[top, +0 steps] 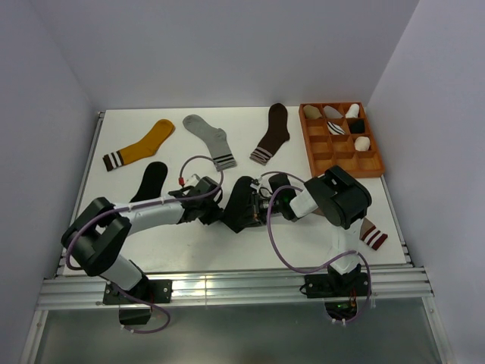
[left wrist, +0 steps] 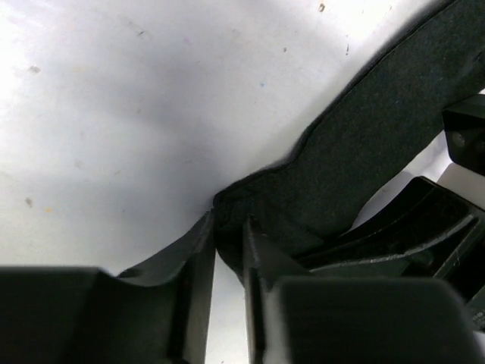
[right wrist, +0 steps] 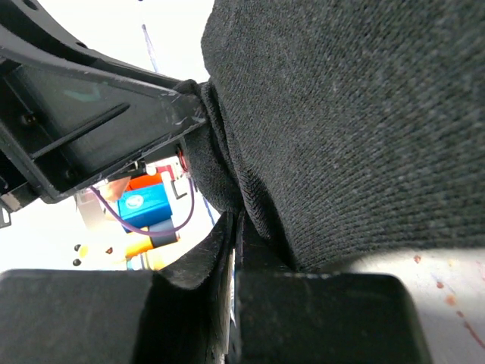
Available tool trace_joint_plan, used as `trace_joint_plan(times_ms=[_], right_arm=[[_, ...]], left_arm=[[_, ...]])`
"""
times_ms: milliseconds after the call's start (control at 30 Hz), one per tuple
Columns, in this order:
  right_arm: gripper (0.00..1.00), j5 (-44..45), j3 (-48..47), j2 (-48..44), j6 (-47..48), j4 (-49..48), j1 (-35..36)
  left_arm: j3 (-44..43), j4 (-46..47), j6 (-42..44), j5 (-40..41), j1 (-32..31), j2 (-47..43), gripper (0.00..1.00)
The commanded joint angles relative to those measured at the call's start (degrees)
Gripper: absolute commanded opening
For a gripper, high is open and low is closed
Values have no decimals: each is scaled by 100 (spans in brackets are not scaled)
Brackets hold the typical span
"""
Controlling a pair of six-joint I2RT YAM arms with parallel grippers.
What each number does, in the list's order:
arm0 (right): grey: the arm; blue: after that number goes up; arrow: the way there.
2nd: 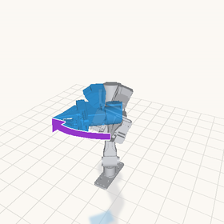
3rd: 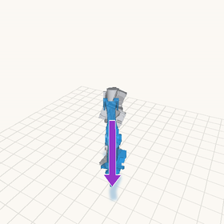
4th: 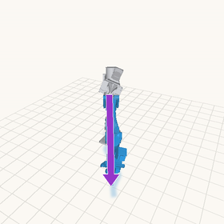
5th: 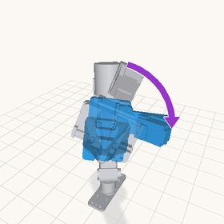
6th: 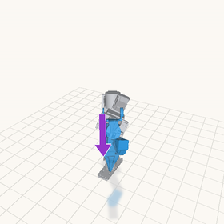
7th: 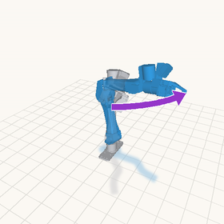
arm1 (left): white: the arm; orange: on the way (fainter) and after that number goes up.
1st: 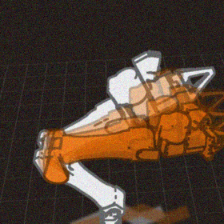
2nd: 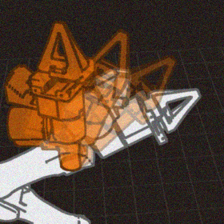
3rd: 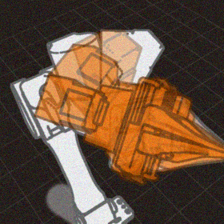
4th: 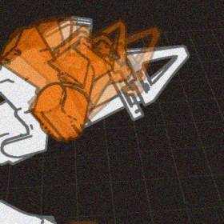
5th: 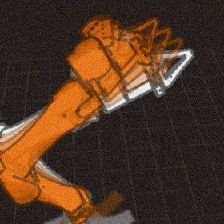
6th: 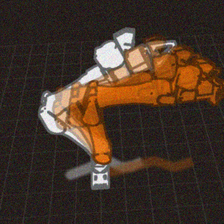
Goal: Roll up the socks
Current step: Roll the sock at the center of the board.
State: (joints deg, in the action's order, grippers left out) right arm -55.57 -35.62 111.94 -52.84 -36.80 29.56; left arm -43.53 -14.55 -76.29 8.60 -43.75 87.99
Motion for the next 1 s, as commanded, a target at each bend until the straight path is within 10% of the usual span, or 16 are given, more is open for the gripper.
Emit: trace_joint_plan(times_ms=[0, 167, 533, 967], right_arm=[[0, 459, 2, 83, 318, 427, -82], [2, 705, -138, -251, 1010, 1138, -56], [34, 2532, -104, -2034, 2356, 2579, 304], [27, 3667, -323, -2775, 2586, 2616, 1315]], left_arm=[[-358, -294, 132, 54, -29, 227, 23], [-866, -829, 536, -34, -37, 666, 2], [-1878, -1911, 1414, 230, -37, 1309, 0], [-2239, -2272, 1740, 362, -55, 1493, 0]])
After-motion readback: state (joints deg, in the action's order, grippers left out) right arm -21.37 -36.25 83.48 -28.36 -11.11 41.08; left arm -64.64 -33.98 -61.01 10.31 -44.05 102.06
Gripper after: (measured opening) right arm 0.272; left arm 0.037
